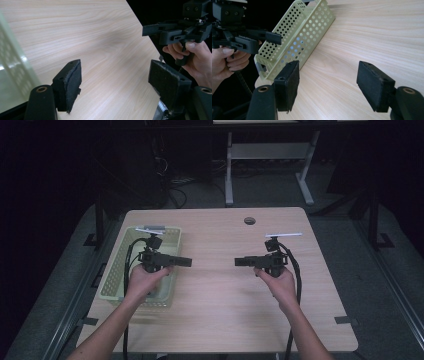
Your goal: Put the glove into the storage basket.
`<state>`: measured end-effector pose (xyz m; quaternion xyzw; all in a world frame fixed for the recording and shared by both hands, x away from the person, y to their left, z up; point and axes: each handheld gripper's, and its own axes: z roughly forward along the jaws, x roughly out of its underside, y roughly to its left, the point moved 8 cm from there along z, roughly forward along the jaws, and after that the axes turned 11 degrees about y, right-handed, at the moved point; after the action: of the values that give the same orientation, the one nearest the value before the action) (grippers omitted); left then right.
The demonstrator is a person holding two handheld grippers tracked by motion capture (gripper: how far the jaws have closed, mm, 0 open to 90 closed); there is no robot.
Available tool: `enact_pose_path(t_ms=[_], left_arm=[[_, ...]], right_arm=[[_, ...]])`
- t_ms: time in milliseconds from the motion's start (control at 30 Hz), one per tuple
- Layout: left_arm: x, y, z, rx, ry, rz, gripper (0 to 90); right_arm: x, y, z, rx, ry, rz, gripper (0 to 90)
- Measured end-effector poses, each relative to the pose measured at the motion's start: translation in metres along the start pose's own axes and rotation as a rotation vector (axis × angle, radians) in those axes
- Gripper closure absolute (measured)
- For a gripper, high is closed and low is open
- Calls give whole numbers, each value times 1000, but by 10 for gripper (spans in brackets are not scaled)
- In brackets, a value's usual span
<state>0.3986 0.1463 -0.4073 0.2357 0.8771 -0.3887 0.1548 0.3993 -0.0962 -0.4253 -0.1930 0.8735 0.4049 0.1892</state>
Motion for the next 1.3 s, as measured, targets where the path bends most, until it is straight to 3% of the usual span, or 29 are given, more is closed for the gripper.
enact_pose_path(t_ms=[333,733,1000,1300], left_arm=[[-2,-14,13,20,11,34,229],[-2,-32,28,43,10,61,220],[-1,-43,38,55,27,83,220],[6,-52,49,57,54,115,220]], right_arm=[[6,-9,-13,1,-4,6,325],[20,-29,-34,12,-25,47,311],[27,-37,-41,16,-28,64,299],[42,-56,-51,40,-49,98,287]])
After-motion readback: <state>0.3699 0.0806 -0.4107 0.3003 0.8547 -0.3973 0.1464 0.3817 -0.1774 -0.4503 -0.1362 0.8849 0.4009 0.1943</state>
